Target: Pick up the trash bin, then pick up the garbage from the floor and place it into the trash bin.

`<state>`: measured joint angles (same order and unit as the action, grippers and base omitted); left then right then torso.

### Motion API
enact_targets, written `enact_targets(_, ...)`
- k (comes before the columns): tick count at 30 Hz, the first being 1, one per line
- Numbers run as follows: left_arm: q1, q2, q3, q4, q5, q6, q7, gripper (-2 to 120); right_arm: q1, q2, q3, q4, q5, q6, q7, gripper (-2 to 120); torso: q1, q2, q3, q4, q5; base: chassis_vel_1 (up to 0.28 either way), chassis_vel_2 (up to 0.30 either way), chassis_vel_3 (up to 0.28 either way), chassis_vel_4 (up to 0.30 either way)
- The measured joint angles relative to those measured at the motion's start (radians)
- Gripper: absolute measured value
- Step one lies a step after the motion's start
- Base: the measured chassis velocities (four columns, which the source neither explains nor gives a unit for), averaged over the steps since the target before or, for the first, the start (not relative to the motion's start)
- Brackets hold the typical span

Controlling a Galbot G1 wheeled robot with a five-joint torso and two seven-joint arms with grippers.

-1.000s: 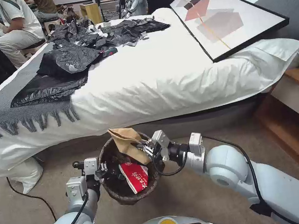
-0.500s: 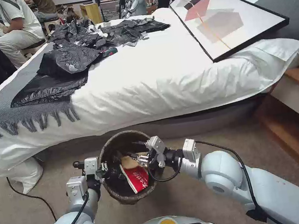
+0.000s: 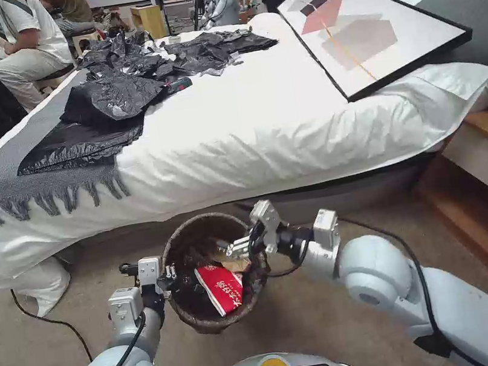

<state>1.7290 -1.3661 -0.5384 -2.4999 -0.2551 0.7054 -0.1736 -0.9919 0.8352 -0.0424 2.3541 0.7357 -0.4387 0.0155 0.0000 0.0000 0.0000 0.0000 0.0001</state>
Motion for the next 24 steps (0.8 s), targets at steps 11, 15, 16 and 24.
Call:
enact_targets(11, -0.002, -0.001, -0.003, 0.0, 0.0, -0.001, 0.001, 2, -0.17, 0.011, 0.241, 0.039, -0.042, 0.109, 0.104, 100, 0.0, 0.0, 0.0, -0.0001, 0.0001, 0.0, 0.0, 0.0, 0.0)
enact_targets(15, -0.003, 0.002, -0.006, 0.0, -0.002, -0.001, 0.001, 2, -0.29, 0.045, 0.373, 0.03, -0.105, 0.143, 0.106, 100, 0.0, 0.0, 0.0, 0.0001, 0.0001, 0.0, 0.0, 0.0, 0.0)
enact_targets(16, -0.003, 0.003, -0.006, 0.0, -0.003, -0.001, 0.001, 2, -0.335, 0.058, 0.418, 0.024, -0.134, 0.159, 0.094, 100, 0.0, 0.0, 0.0, 0.0002, 0.0001, 0.0, 0.0, 0.0, 0.0)
enact_targets(24, -0.006, 0.004, -0.006, 0.0, -0.004, -0.002, 0.002, 2, -0.566, 0.164, 0.599, 0.012, -0.266, 0.28, 0.034, 100, 0.0, 0.0, 0.0, 0.0002, -0.0001, 0.0, 0.0, 0.0, 0.0)
